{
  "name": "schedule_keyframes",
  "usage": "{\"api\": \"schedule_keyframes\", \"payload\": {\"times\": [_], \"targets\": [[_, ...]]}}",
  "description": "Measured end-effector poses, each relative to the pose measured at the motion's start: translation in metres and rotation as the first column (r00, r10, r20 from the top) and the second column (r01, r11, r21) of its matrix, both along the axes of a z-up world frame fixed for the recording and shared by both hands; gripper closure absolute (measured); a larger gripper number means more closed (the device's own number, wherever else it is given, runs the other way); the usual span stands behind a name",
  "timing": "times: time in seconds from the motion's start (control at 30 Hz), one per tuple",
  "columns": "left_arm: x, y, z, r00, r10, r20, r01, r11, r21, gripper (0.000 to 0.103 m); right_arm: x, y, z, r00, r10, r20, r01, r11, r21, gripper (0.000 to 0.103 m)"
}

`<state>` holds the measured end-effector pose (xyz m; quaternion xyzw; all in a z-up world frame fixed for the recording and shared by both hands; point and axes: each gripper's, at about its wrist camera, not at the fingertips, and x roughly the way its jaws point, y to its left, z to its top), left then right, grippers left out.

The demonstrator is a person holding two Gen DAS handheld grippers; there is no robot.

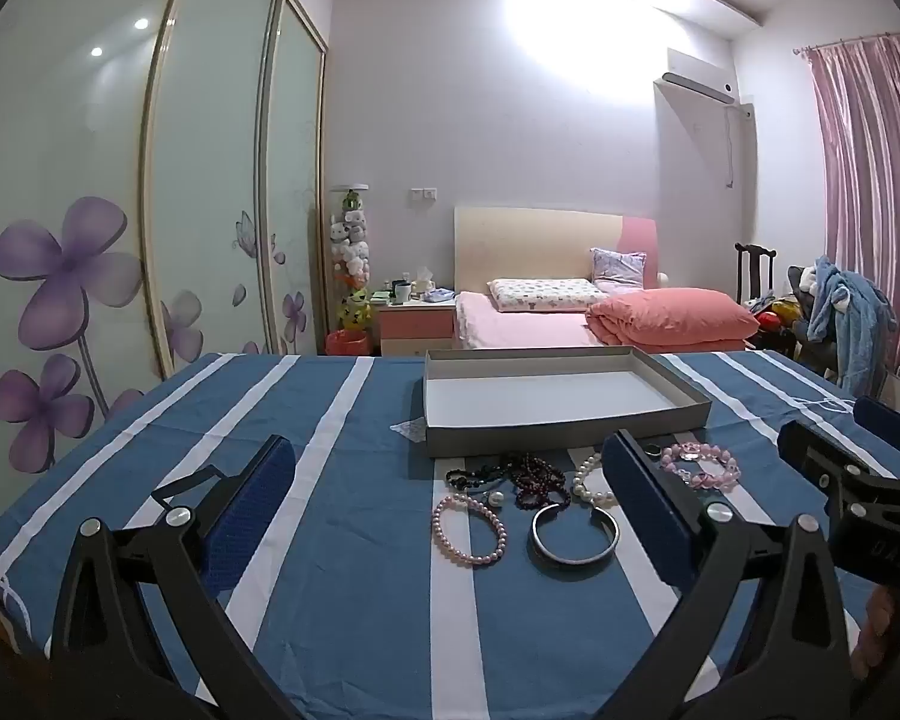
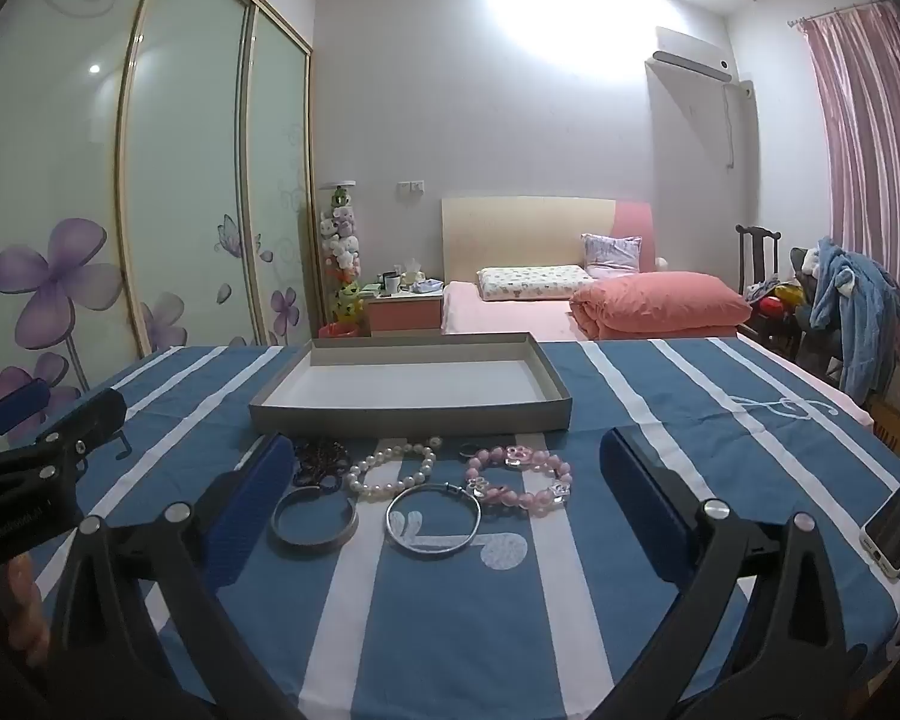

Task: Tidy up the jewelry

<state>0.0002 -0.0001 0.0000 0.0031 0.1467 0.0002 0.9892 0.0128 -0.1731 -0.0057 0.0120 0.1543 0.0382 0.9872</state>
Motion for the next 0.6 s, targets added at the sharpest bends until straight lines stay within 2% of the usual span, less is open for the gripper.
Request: {"api": "schedule_keyframes", "payload": {"times": [0.6], "targets": [[-0.0001, -0.0001, -0.0001, 1.0, 0.0, -0.001, 0.0, 1.0, 0.002, 0.002, 0.0013, 0.0009, -0.0019, 1.0, 0.0, -0.007, 0.0, 1.0, 0.002, 0.004]]}}
